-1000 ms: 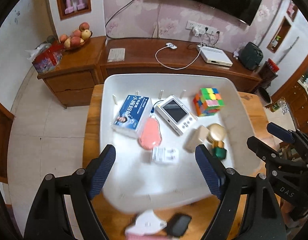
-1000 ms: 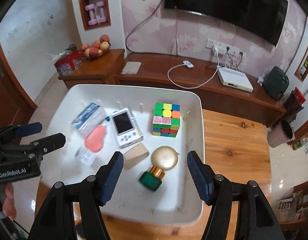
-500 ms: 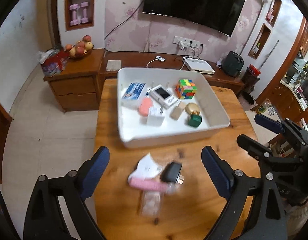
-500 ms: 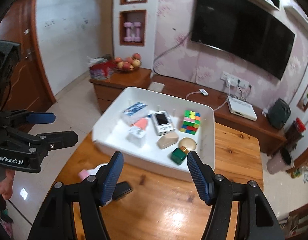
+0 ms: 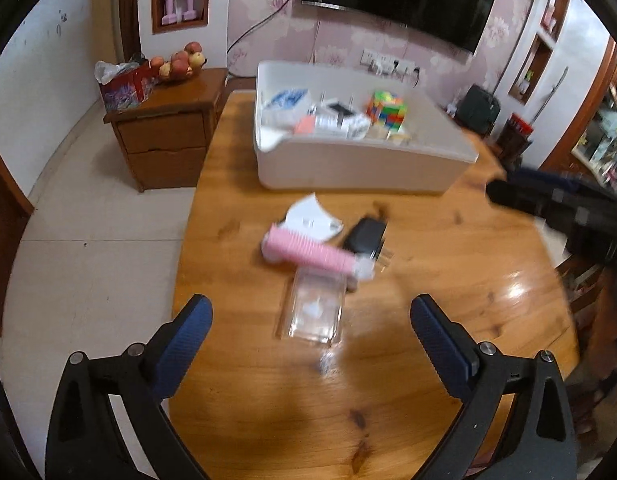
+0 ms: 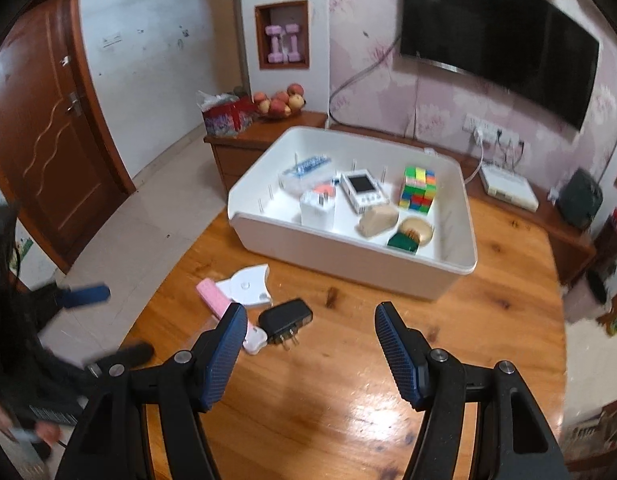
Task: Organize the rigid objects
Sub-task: 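Move both tools toward the black plug charger and clear plastic box, then grasp the black plug charger with the right tool while the left tool grasps the clear plastic box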
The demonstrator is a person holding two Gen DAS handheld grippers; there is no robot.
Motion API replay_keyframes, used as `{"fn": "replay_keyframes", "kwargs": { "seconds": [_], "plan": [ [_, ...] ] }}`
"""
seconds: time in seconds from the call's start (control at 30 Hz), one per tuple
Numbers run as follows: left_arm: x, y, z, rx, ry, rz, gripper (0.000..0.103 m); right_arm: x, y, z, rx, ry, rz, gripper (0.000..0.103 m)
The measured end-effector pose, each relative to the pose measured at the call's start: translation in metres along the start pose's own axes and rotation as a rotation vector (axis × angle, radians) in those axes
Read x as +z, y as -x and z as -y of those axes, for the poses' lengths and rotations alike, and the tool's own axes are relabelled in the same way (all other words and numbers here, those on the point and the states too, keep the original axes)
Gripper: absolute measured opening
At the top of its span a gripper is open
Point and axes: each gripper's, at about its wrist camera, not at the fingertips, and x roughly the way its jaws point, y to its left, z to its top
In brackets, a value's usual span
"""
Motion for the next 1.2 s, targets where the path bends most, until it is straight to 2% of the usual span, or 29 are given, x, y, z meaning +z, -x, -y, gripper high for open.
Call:
{"fn": "replay_keyframes", "kwargs": {
  "seconds": [0.17,0.27,0.67,0.77,0.9,1.1,1.2],
  "plan": [
    [-0.016,-0.033,0.016,0.064,-0.077,-0.023,0.1,-0.001,-0.029,0.007,0.038,-0.053,-0.075,0.067],
    [-0.02,-0.051,0.017,0.096,-0.086,-0.045,0.1,0.002,-0.048,0.007,0.05,-0.049,-0.116,0.067],
    [-0.011,-0.088,0.0,0.037,0.026,-0.104,0.099,0.006,-0.135,0.004,0.096,0.058,-0.305,0.067],
    [-0.011,-0.091,-0.002,0.049,0.033,-0.108,0.098,0.004,-0.148,-0.001,0.098,0.083,-0.326,0.067],
    [-0.013,-0.096,-0.005,0.044,0.06,-0.128,0.087,0.002,-0.159,-0.006,0.107,0.105,-0.335,0.071],
    [-0.011,-0.097,-0.004,0.056,0.054,-0.12,0.086,0.0,-0.16,-0.018,0.113,0.177,-0.327,0.077],
    [-0.011,-0.097,-0.001,0.073,0.032,-0.112,0.079,-0.002,-0.165,-0.027,0.129,0.218,-0.354,0.077]
  ]
}}
